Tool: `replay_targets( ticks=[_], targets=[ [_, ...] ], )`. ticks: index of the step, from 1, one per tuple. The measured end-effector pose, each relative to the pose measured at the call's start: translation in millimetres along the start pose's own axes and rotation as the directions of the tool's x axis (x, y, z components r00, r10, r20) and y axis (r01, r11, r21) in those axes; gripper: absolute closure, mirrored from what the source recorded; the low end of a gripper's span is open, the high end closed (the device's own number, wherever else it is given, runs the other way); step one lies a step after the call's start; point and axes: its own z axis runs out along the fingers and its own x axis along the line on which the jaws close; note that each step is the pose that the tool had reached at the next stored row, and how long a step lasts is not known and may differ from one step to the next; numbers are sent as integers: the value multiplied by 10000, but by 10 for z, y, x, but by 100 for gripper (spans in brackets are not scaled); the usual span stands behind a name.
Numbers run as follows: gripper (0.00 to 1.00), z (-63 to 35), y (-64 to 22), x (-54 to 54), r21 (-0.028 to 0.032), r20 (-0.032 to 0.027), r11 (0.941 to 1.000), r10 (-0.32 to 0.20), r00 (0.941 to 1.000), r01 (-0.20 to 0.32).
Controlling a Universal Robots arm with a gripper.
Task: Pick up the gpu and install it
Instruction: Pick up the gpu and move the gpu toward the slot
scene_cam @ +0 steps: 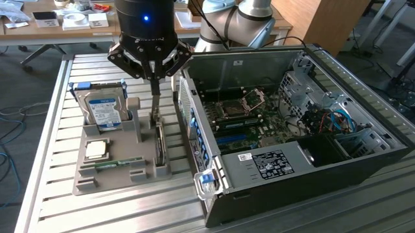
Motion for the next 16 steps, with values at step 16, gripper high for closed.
replay_targets(
  ticks=[16],
  targets=[
    [65,0,0,0,0,1,10000,0,10000,0]
  ],
)
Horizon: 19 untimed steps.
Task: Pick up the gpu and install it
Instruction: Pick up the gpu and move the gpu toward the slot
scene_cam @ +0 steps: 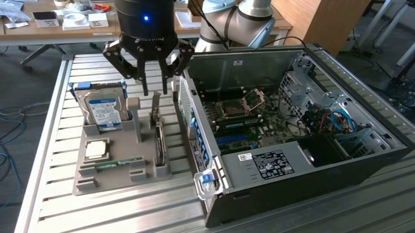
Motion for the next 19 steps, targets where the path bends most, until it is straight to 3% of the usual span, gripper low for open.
replay_targets(
  ticks=[1,2,5,19],
  targets=[
    [65,0,0,0,0,0,10000,0,10000,0],
    [58,0,0,0,0,-1,10000,0,10000,0],
    [58,11,-1,1,-1,1,10000,0,10000,0],
    [58,264,-12,6,-11,-1,10000,0,10000,0]
  ],
)
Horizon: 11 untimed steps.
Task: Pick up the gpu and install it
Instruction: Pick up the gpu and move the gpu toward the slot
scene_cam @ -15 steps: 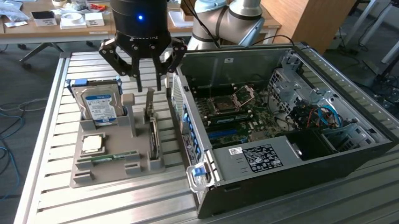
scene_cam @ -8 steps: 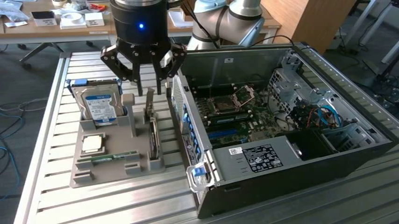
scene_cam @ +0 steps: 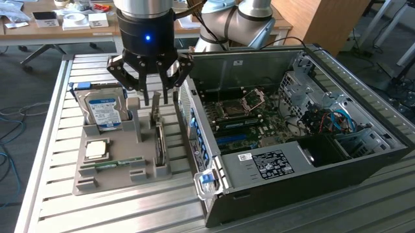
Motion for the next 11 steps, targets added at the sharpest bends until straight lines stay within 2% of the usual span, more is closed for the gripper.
replay_targets(
  ticks=[2,11],
  targets=[
    [58,72,-4,2,0,0,10000,0,10000,0],
    [58,233,-11,6,1,0,10000,-1,10000,1]
  ],
)
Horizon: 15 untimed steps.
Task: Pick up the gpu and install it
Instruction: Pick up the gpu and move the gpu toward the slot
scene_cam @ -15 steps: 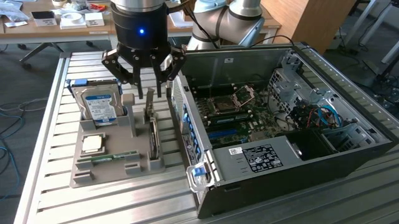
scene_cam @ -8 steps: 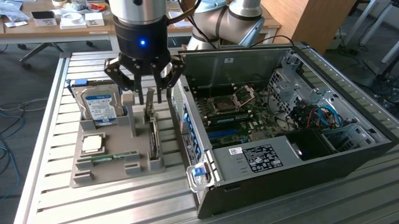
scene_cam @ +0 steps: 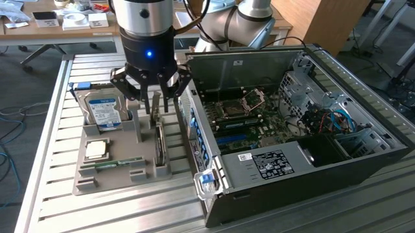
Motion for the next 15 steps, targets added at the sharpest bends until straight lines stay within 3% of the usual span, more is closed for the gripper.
replay_targets(
  ticks=[15],
  targets=[
    [58,253,-11,6,-1,0,10000,0,10000,0]
  ],
)
